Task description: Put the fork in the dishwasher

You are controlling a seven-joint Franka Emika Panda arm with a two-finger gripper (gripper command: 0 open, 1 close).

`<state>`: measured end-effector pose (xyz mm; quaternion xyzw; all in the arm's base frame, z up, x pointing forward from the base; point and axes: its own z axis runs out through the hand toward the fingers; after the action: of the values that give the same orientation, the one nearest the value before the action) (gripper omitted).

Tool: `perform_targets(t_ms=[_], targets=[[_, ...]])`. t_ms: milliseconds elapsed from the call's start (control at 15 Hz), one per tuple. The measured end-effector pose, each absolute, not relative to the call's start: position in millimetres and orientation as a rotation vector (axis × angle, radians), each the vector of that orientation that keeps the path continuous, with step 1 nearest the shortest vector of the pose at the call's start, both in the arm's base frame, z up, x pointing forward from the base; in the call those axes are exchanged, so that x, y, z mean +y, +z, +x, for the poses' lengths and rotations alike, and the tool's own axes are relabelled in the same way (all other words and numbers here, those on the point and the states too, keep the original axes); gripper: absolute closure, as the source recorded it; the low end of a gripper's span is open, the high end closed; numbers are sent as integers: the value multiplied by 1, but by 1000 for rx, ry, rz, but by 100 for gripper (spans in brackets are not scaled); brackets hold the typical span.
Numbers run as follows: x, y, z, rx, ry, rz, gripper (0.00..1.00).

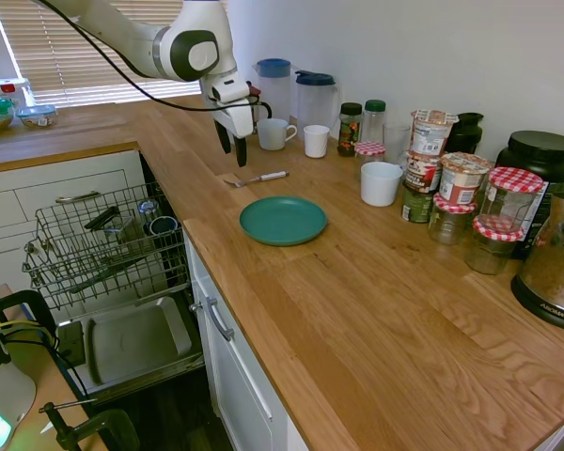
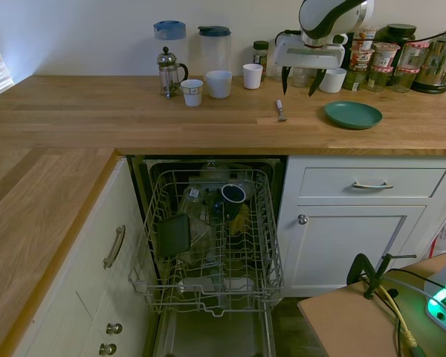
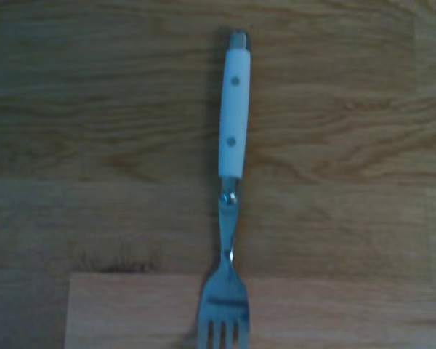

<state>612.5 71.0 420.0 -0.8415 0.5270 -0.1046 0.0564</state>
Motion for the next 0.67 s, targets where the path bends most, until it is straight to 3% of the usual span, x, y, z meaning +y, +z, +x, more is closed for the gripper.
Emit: perform_targets(t_ms=[667], targets=[[94, 370, 685, 1872, -308, -2427, 0]])
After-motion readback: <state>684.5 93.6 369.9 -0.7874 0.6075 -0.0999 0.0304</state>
